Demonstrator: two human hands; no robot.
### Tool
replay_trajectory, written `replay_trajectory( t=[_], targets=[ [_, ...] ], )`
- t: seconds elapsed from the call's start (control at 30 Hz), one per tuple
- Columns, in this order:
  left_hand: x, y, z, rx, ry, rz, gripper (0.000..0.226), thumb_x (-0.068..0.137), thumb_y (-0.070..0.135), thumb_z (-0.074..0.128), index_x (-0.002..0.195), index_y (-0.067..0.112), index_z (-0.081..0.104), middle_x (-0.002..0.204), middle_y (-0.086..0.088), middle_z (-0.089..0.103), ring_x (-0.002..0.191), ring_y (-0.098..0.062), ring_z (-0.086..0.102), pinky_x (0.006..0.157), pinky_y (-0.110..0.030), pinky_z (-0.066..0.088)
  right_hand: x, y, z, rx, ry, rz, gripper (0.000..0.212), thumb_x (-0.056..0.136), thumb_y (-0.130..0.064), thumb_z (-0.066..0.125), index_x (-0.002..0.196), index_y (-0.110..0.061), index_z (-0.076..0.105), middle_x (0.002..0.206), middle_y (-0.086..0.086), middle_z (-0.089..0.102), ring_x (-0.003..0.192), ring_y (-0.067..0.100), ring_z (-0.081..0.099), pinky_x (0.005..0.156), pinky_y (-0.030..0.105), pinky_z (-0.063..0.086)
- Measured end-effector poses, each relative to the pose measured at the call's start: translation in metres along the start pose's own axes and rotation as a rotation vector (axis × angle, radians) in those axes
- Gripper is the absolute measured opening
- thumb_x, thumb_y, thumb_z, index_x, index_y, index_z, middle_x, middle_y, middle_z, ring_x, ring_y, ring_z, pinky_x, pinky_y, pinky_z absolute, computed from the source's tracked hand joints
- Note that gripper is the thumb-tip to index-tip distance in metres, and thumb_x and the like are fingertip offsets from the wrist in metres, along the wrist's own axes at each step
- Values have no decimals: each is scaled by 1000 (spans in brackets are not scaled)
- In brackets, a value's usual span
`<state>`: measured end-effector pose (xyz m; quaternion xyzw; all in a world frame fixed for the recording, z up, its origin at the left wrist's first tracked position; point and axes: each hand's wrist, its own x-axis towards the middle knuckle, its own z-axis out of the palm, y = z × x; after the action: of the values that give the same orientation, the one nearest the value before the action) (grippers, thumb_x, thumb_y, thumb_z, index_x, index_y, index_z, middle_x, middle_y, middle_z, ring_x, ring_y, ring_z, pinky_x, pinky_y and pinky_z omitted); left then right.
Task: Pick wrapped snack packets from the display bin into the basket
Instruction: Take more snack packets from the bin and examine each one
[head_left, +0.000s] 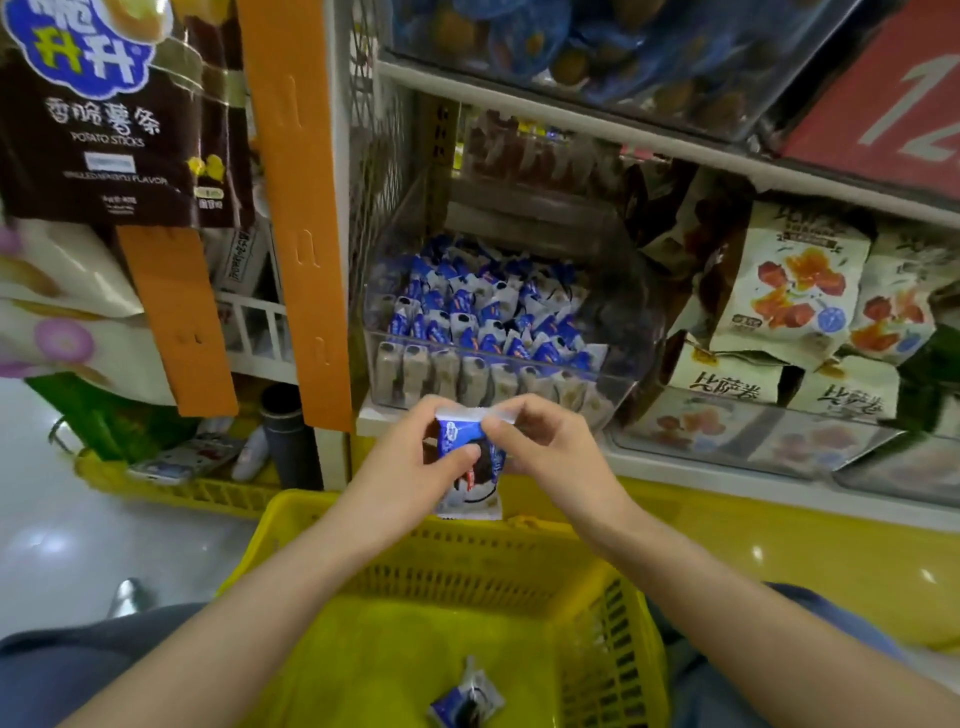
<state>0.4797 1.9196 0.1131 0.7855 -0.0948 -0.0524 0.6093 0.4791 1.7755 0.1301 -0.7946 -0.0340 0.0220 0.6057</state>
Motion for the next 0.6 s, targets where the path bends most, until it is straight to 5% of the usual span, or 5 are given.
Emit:
replay_trajectory(
  t=[0.13, 0.27, 0.33, 0.47, 0.6],
  targets=[
    [-1, -6, 8, -151, 124, -68, 15, 94, 22, 51, 88, 11, 58, 83, -10, 66, 75, -9, 62, 64, -20, 48, 2, 6, 6, 68, -27, 89, 12, 88, -11, 60, 77, -14, 61, 73, 2, 62, 65, 6, 58, 58, 18, 49],
    [4, -11, 17, -200, 222, -122, 19, 94, 15, 51, 88, -3, 56, 82, -22, 61, 77, -22, 57, 70, -36, 46, 2, 8, 8, 132, -63, 187, 5, 87, -9, 61, 82, -11, 62, 80, 9, 63, 65, 8, 59, 58, 14, 49],
    [4, -14, 19, -190, 241, -140, 18, 93, 14, 51, 81, 1, 53, 71, -12, 55, 69, -16, 51, 62, -29, 43, 3, 9, 7, 119, -70, 199, 4, 86, -9, 63, 82, -10, 63, 80, 10, 63, 63, 5, 59, 58, 14, 49],
    [4, -19, 20, -204, 229, -191, 17, 94, 17, 50, 82, 7, 57, 70, -2, 61, 65, -8, 59, 54, -16, 46, 0, 13, 6, -262, 0, -79, 10, 84, -16, 66, 76, -18, 62, 69, -8, 60, 61, -1, 53, 61, 15, 44],
    [0, -19, 17, -275, 193, -248, 22, 93, 18, 52, 72, 18, 58, 65, 1, 63, 60, -3, 64, 48, -14, 47, -9, 17, 4, -780, 31, -469, 8, 87, -24, 62, 90, -17, 65, 85, -7, 61, 76, 9, 58, 64, 31, 51]
  ],
)
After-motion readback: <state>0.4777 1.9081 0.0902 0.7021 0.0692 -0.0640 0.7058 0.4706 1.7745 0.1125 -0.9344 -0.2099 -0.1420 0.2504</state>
